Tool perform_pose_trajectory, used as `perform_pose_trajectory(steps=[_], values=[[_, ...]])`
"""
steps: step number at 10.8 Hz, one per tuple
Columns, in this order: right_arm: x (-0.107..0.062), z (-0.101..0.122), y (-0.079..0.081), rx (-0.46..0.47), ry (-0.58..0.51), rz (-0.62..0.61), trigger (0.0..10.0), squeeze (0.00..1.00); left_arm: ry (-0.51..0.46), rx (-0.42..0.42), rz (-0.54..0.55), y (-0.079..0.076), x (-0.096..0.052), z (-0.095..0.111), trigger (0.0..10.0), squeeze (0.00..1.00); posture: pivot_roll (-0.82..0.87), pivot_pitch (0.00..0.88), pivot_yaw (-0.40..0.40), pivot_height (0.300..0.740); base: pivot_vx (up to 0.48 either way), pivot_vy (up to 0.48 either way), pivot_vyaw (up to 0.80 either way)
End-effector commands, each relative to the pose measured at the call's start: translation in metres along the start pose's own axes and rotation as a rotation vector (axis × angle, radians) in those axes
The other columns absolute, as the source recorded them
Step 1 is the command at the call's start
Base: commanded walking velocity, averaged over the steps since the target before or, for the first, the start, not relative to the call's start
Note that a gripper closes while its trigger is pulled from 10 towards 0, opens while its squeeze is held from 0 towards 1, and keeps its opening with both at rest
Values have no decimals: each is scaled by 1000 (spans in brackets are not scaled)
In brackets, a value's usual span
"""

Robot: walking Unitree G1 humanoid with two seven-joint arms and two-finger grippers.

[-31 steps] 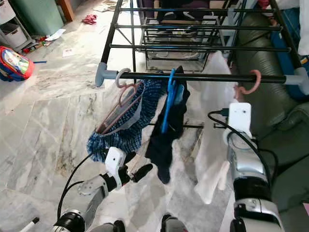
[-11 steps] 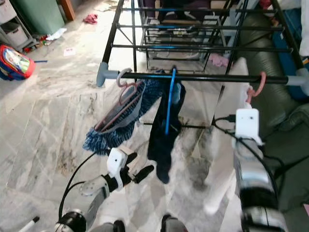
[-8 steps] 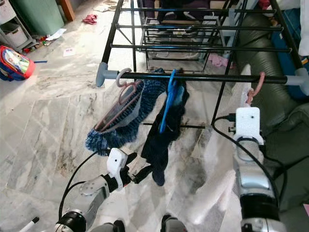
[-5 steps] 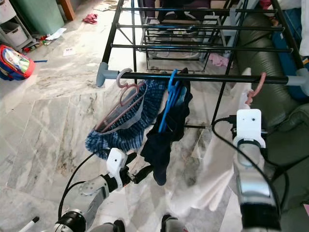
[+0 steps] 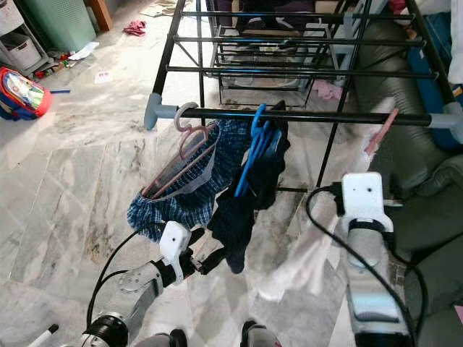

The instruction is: Hang hanger

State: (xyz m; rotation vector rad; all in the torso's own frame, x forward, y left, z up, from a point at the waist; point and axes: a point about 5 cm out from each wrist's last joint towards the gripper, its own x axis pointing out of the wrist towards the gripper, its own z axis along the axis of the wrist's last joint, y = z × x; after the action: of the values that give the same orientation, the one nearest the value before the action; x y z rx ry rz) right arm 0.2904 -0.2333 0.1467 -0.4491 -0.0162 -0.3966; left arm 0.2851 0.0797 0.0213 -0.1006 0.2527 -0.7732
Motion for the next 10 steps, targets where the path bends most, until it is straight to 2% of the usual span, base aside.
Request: perform_pose_trajectory(steps=[1, 2, 3, 4, 6, 8, 10], values=[[-5, 3, 2, -3, -23, -2, 10000, 1000, 16, 13, 8, 0, -2, -3, 10000, 0, -102, 204, 25, 740, 0, 0, 0], [-14, 1, 13, -25, -47, 30, 10000, 1000, 17, 22, 117, 9, -5, -4, 10000, 0, -99, 201, 24, 740, 0, 0, 0], [-21, -5, 19, -36, -48, 51, 10000, 1000, 23, 30, 166, 14, -8, -5, 10000, 0, -97, 197, 24, 740, 0, 0, 0], [-26, -8, 23, -51, -47, 64, 10000, 1000, 17, 33, 201, 18, -10, -5, 10000, 0, -92, 195, 22, 740, 0, 0, 0], [-28, -9, 26, -92, -89, 77, 10000, 1000, 40, 88, 361, 36, -16, 2, 10000, 0, -82, 196, 20, 740, 0, 0, 0], [-28, -3, 28, -84, -142, 90, 10000, 1000, 50, 93, 402, 39, -19, 1, 10000, 0, -80, 193, 19, 740, 0, 0, 0], [-27, -2, 31, -84, -150, 103, 10000, 1000, 40, 113, 422, 37, -14, 5, 10000, 0, -78, 189, 20, 740, 0, 0, 0]])
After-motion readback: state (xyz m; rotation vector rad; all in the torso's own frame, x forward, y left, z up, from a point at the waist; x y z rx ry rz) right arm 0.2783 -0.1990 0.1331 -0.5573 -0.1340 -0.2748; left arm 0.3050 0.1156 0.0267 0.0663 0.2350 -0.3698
